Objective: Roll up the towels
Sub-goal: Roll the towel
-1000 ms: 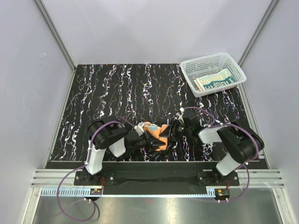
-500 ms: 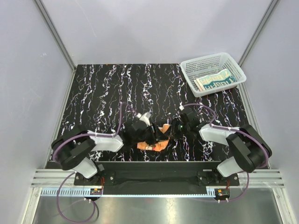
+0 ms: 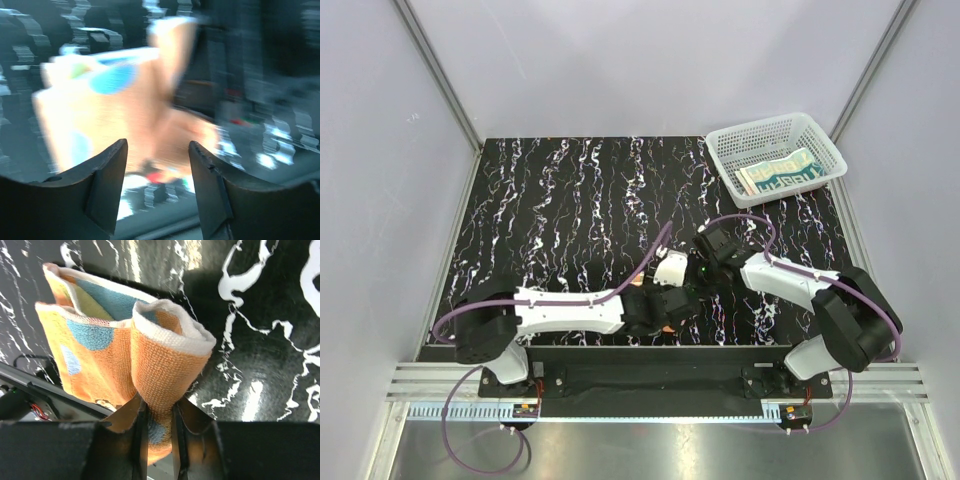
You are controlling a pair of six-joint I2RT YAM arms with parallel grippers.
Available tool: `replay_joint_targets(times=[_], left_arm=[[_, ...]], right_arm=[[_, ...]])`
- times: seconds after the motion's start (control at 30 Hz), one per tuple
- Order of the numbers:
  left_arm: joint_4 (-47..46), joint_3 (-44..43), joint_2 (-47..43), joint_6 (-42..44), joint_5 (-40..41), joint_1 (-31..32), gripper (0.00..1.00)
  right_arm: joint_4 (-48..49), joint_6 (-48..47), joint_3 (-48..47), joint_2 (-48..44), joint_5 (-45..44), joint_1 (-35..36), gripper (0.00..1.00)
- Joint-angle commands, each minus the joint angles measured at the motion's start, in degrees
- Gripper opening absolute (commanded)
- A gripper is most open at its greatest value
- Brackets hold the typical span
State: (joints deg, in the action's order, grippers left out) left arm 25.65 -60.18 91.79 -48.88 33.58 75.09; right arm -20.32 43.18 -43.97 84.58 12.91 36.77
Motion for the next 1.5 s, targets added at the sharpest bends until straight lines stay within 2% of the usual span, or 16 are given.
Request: replay_joint_targets(times=[0.0,0.13,0.27,0.4,0.47,0.57,0.73,0.97,1.2,1.33,1.43,1.47], left_arm=[[12.49,-3.19,1.9,-2.1,15.45,0.58,0.58],[12.15,-3.97,1.99,1.94,21.07,3.83,0.6],[6.02,-6.08,2.6,10.09,23.9,8.14,0.64],[-1.63,-6.79,3.13,16.07,19.62,10.51,0.68],[-7.79,-5.39,3.05,18.72,15.31,10.95,0.77],[-11.05,-4.77,4.27,20.14,12.39,11.13,0.82],[-15.71,-3.54,7.87,21.63,10.37,11.04,0.85],[-11.77,-7.83,17.18,20.77,11.24,10.52,0.85],[-7.72,-8.64,19.13,18.56,12.21,8.41,0.85],[-6.32,-7.93,19.13,17.51,11.95,7.7,0.76],[-5.7,-7.84,18.78,16.89,11.68,7.53,0.52],[-5.61,-7.76,18.6,16.72,11.59,7.53,0.41]], right_arm=[[-2.71,-1.6,-1.47,-0.03,-1.39,0.49,0.15],[-3.76,-2.4,-2.09,0.85,-0.69,0.84,0.15],[-4.99,-2.66,-3.4,2.78,-0.6,1.28,0.15],[-5.17,-2.22,-3.85,4.63,-0.6,1.55,0.15],[-5.17,-1.96,-4.11,4.81,-0.51,1.63,0.15],[-5.7,-1.96,-4.55,4.72,-0.43,1.55,0.15],[-6.67,-2.22,-4.99,3.93,0.27,1.63,0.15],[-7.98,-2.31,-4.47,2.7,0.63,1.72,0.14],[-8.16,-1.96,-4.46,2.0,1.16,1.72,0.14],[-8.95,-2.22,-4.64,2.0,0.89,1.72,0.15],[-9.48,-2.4,-4.81,1.73,0.72,1.72,0.14],[-9.48,-2.4,-4.73,1.82,0.54,1.72,0.14]])
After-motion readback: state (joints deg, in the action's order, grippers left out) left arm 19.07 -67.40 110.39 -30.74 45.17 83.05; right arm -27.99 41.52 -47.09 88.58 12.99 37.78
